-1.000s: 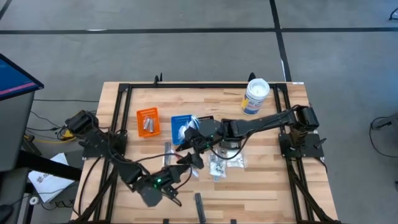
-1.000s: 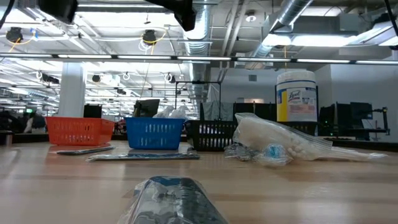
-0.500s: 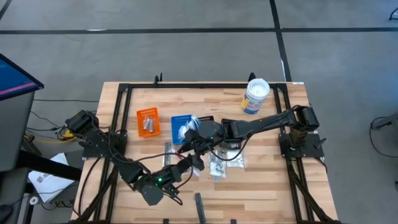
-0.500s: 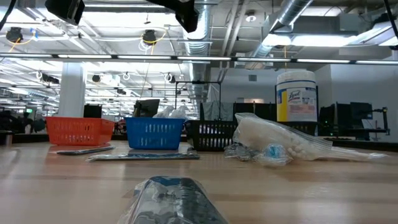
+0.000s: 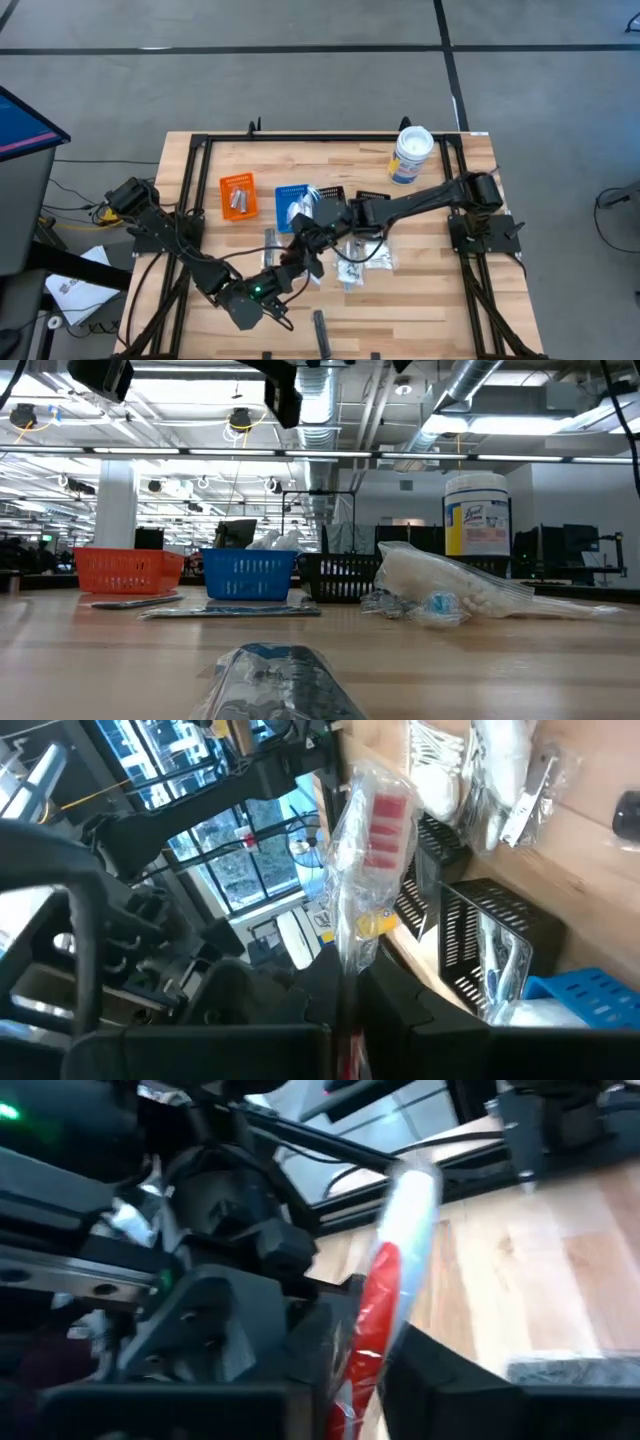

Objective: Pick & Place Travel size toiletries
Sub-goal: Put the orange toothbrush into the left black bin

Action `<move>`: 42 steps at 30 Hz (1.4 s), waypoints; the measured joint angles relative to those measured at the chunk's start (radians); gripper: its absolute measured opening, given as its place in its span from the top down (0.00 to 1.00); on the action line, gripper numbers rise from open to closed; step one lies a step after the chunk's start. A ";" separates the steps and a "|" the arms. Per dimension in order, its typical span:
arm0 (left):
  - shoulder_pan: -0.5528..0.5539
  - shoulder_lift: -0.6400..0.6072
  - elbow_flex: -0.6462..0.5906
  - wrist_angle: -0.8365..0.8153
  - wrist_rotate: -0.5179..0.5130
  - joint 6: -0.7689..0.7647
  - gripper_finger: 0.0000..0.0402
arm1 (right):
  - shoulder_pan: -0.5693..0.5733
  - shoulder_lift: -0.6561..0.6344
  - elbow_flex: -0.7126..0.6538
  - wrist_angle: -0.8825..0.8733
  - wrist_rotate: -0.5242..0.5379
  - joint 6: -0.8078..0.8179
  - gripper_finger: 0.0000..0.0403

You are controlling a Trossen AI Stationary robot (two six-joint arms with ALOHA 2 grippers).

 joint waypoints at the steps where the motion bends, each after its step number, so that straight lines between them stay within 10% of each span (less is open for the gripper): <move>1: 0.000 0.000 -0.001 -0.002 -0.001 0.003 0.96 | -0.001 0.000 0.000 0.006 -0.012 0.002 0.89; 9: 0.004 -0.001 0.000 0.015 0.025 -0.121 0.89 | 0.001 -0.010 -0.001 0.009 -0.014 -0.046 0.97; 19: -0.005 -0.002 0.002 0.053 0.030 -0.769 0.71 | -0.003 -0.009 -0.003 0.003 -0.003 -0.074 0.98; 30: -0.121 -0.004 0.003 0.142 -0.019 -0.819 0.45 | -0.060 -0.022 -0.004 0.023 -0.002 -0.128 0.98; 42: -0.136 -0.050 -0.049 0.139 -0.242 -0.966 0.42 | -0.053 -0.245 -0.106 -0.067 0.399 -0.214 0.98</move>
